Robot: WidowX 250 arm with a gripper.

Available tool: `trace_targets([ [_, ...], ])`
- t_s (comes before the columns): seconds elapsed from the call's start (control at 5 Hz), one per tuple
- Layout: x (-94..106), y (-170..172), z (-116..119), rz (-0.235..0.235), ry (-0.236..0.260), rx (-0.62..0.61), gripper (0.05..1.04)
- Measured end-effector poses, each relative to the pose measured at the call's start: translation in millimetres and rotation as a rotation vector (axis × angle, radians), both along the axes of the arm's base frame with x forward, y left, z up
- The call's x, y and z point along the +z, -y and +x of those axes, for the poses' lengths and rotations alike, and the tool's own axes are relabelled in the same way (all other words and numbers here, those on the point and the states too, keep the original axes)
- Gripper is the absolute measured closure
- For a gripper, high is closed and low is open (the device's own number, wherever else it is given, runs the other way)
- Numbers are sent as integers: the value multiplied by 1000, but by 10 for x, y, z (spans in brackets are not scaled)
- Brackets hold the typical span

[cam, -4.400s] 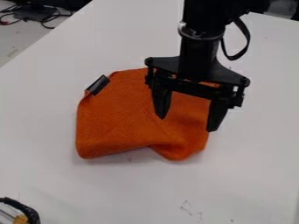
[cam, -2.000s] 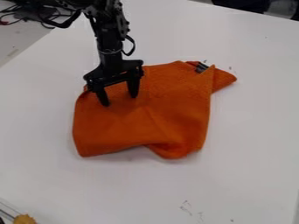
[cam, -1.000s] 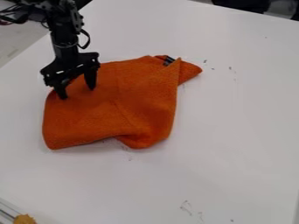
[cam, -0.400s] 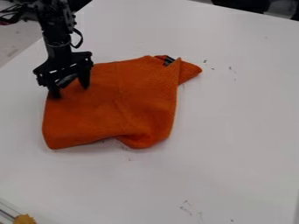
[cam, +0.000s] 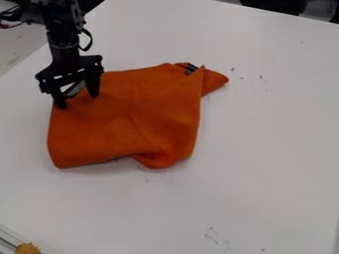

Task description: Touch the folded cloth from the right to the left

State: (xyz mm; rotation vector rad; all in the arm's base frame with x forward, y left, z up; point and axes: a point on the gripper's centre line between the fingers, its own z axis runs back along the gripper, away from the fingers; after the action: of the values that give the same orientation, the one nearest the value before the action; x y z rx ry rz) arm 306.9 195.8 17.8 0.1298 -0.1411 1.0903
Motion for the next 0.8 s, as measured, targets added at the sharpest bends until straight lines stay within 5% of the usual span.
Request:
trace_targets([
  [0.6,785,294,-12,45,91,-43,84],
  [0.8,781,581,1,38,73,-88,84],
])
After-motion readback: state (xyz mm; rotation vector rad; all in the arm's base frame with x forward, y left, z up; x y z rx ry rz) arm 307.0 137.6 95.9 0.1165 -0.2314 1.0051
